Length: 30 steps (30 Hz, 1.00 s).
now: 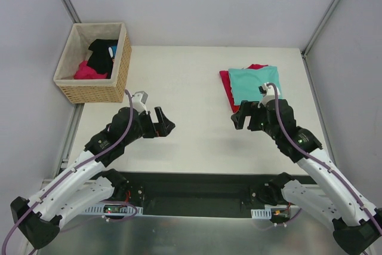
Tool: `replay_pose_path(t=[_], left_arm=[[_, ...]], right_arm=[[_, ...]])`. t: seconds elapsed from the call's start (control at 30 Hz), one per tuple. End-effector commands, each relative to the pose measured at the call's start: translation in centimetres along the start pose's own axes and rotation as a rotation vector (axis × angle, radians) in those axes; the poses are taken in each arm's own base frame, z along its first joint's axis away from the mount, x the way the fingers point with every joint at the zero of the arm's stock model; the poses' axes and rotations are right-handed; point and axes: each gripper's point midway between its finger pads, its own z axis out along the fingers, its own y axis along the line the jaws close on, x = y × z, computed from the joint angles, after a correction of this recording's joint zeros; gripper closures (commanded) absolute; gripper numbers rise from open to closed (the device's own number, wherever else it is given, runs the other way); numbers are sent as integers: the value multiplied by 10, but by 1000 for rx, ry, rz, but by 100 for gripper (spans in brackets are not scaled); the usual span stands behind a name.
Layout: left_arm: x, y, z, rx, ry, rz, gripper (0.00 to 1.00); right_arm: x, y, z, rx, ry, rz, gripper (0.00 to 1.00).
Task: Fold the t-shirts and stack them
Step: Put the neatly folded tshirt into the corner of the board with both arms
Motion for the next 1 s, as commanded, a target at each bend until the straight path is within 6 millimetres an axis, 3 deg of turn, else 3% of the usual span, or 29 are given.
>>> replay_pose_path(t=[0.0, 0.97], left_arm=[[-3, 1, -4, -13, -24, -2, 1], [-13, 23, -3, -127, -74, 48, 1]], right_arm=[[-4, 3, 3, 6, -22, 7, 4], [-4, 7, 31, 67, -31, -83, 4]])
